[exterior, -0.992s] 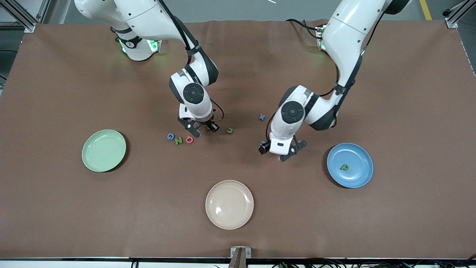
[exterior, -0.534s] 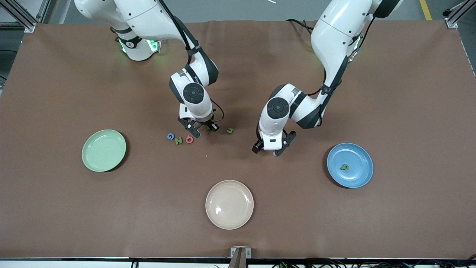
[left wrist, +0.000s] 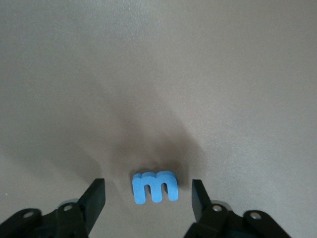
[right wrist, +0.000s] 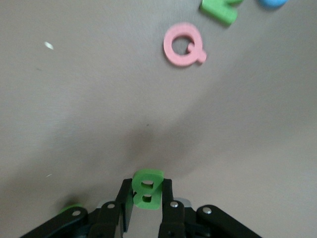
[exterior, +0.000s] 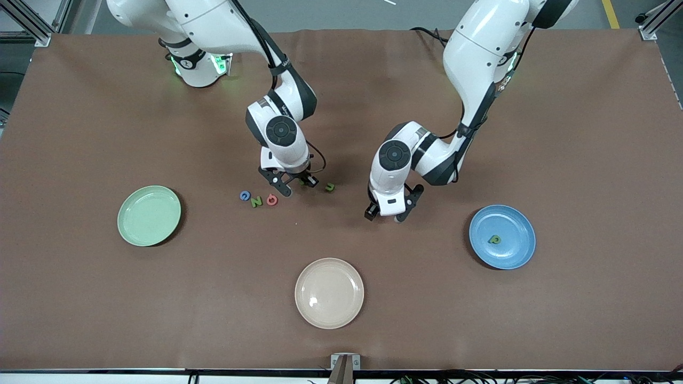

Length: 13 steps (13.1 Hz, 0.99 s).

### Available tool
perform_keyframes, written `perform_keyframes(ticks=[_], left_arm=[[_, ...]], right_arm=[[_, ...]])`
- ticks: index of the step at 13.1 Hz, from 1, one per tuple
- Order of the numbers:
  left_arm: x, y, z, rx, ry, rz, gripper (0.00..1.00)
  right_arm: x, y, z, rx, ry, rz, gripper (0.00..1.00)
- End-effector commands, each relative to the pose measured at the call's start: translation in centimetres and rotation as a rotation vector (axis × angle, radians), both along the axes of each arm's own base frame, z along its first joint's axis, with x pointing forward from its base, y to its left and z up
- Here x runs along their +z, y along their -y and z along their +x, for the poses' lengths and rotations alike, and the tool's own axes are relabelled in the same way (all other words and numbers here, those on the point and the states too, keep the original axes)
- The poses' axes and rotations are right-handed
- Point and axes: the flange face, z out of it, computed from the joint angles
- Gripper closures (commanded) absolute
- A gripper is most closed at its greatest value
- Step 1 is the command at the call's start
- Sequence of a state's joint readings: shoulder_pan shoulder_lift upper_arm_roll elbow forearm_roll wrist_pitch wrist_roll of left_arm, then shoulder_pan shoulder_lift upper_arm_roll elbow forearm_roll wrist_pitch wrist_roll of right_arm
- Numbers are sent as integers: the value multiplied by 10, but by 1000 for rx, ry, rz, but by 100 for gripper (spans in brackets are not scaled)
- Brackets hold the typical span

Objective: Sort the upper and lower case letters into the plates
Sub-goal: 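Grasp the blue m with the left gripper while the right gripper grasps B, then carry the m to the blue plate while the right gripper carries B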

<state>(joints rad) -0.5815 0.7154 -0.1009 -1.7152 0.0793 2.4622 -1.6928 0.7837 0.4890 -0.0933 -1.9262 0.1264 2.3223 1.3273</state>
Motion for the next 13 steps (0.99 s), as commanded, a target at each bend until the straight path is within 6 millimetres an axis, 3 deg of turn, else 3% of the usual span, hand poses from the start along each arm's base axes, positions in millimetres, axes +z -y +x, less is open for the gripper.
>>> perform_keyframes(ticks=[1, 3, 4, 6, 7, 9, 11, 13], left_arm=[[-6, 11, 6, 11, 23, 5, 27], [-7, 13, 8, 1, 30, 9, 40], [-8, 12, 8, -10, 34, 17, 52], [-6, 12, 9, -19, 37, 19, 89], [-1, 7, 14, -17, 43, 24, 99], [25, -15, 36, -35, 87, 43, 100], [63, -57, 65, -78, 92, 64, 99], [83, -109, 84, -221, 40, 112, 99]], right_arm=[[113, 46, 34, 119, -88, -66, 94], [167, 100, 58, 230, -112, -61, 95], [186, 131, 67, 310, -113, -37, 96], [199, 200, 89, 408, -125, 6, 96], [198, 236, 100, 466, -130, 30, 96], [188, 314, 114, 586, -148, 80, 96], [181, 384, 121, 674, -130, 116, 96], [154, 429, 119, 729, -93, 98, 96]])
